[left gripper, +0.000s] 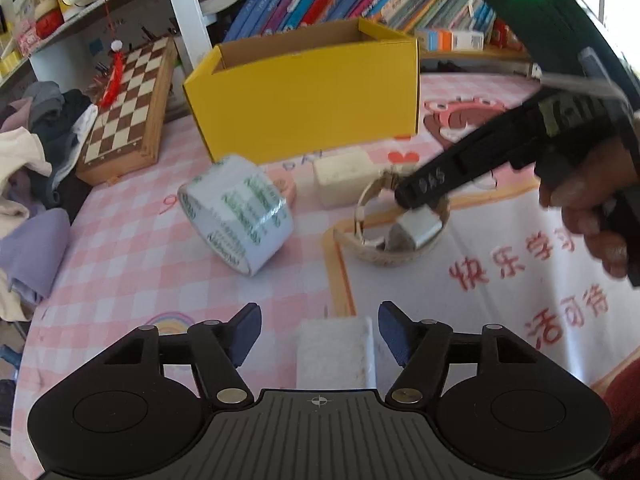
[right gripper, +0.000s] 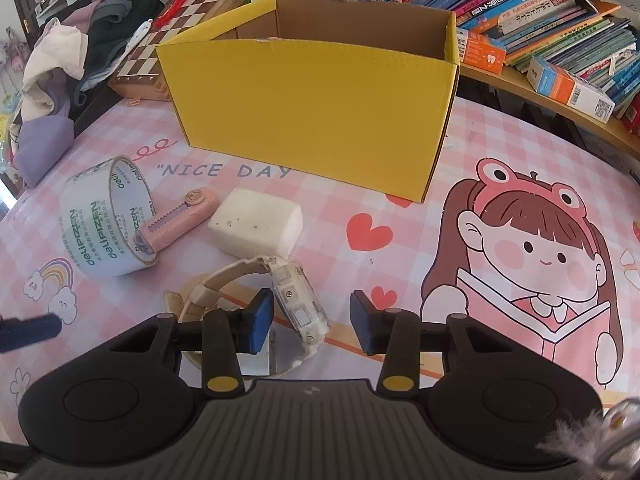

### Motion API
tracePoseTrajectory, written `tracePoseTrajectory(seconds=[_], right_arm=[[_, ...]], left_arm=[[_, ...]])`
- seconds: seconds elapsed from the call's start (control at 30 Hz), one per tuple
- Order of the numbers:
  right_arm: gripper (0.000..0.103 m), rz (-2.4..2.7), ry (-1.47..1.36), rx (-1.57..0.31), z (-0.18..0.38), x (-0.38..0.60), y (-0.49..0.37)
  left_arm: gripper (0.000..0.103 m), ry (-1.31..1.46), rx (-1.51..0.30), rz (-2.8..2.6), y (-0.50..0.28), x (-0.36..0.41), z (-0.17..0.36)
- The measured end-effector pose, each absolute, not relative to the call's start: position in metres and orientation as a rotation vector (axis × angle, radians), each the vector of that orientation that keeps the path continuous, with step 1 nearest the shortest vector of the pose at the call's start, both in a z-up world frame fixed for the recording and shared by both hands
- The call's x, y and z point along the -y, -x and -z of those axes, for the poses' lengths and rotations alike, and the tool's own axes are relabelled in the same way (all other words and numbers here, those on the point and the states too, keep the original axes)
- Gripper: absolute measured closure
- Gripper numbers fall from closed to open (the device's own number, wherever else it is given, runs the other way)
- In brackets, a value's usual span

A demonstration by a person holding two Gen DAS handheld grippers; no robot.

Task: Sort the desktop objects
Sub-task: 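Grasp the white charger with the left tool while the right tool grasps the watch, then lift the charger with the left tool while the right tool lifts the watch toward the box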

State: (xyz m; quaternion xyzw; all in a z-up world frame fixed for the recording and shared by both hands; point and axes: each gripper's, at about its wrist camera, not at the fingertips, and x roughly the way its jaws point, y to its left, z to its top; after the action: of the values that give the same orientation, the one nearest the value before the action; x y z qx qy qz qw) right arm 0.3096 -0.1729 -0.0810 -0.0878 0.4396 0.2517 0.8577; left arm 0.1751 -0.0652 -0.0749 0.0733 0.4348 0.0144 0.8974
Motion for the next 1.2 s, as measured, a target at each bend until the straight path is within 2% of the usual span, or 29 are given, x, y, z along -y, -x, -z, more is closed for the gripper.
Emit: tracePoseTrajectory(seconds=[0.13,0.2,0.23,0.27,0.5,0.67,1.0,1.2], right_arm=[[0.077,-0.542,0.169,-0.934,0.083,0.173,-0.311],[0.078,-0.544,0.180,-0.933,0.082,0.171,-0.310],[0.079,-0.546,0.182,-0.935,0.082,0.171,-0.309],[0.079,-0.549,0.179,-0.939,0.082,0.171,-0.309],[0.080,-0.548,0.203,-0.937,0.081,0.168,-0.308],[0.087,-0.528,0.138,-0.930,0.070,0.178,-0.304],[0.087,-0.513,0.077,-0.845,0.031,0.182,-0.283],[0.087,-0.461,0.058,-0.843,0.027,0.187,-0.268]], left_arm=[[0.038,-0.148,-0.939,-0.016,-0.177,0.065,0.084],[0.046,-0.139,-0.946,0.001,-0.177,0.065,0.088],[0.056,-0.133,-0.949,0.009,-0.177,0.065,0.090],[0.060,-0.131,-0.948,0.014,-0.177,0.065,0.090],[0.061,-0.116,-0.936,0.031,-0.173,0.061,0.087],[0.061,-0.095,-0.893,0.037,-0.171,0.057,0.075],[0.061,-0.091,-0.866,0.075,-0.170,0.044,0.062],[0.061,-0.116,-0.839,0.126,-0.177,0.039,0.052]])
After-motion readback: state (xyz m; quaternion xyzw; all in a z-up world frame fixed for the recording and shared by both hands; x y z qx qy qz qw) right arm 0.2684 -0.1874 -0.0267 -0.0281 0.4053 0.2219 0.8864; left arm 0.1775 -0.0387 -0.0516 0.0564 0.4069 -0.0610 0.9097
